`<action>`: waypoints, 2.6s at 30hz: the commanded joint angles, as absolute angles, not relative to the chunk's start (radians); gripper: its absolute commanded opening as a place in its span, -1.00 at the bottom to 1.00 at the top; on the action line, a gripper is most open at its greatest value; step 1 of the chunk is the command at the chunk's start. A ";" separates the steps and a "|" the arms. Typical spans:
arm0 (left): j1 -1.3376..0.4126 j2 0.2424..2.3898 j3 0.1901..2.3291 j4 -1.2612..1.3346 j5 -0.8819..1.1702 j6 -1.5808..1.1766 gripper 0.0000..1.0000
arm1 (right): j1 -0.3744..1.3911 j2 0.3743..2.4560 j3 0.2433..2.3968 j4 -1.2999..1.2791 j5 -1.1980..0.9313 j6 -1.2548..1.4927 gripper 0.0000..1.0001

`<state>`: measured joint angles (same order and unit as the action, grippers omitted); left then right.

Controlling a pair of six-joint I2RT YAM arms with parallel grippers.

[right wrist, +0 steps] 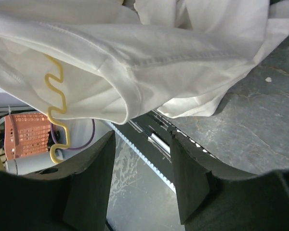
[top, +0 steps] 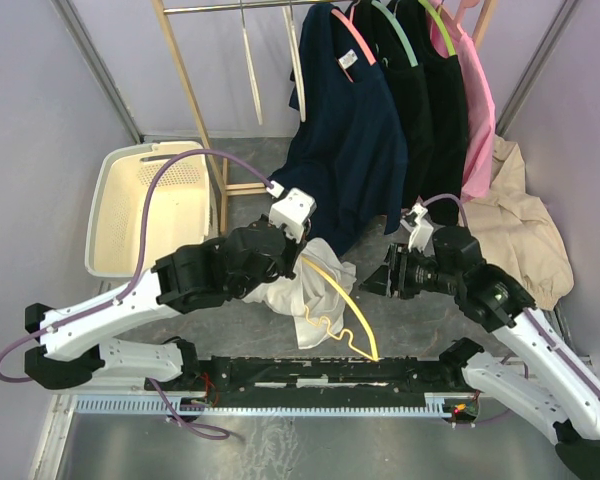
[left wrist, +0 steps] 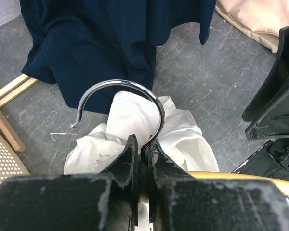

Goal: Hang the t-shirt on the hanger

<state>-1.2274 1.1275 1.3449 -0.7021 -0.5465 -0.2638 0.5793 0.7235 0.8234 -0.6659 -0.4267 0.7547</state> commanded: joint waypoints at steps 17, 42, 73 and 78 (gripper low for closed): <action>-1.212 1.115 1.377 -0.595 -0.526 -0.254 -0.95 | 0.857 0.915 0.862 -0.512 -0.126 0.787 0.07; -1.212 1.037 1.263 -0.322 -0.636 -0.255 -0.95 | 0.885 0.869 0.753 -0.436 -0.177 0.845 -0.97; -1.212 0.931 1.076 -0.166 -0.892 -0.163 -0.95 | 0.904 0.518 0.688 -0.630 -0.117 1.000 -0.97; -1.212 0.912 1.069 -0.184 -0.934 -0.156 -0.95 | 0.904 0.498 0.722 -0.685 -0.094 0.997 -0.97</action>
<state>-1.2194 0.9684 1.0531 -0.2562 -0.7990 -0.2146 0.8967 0.5198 0.6674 -0.5785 -0.1226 1.0000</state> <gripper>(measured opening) 0.081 0.019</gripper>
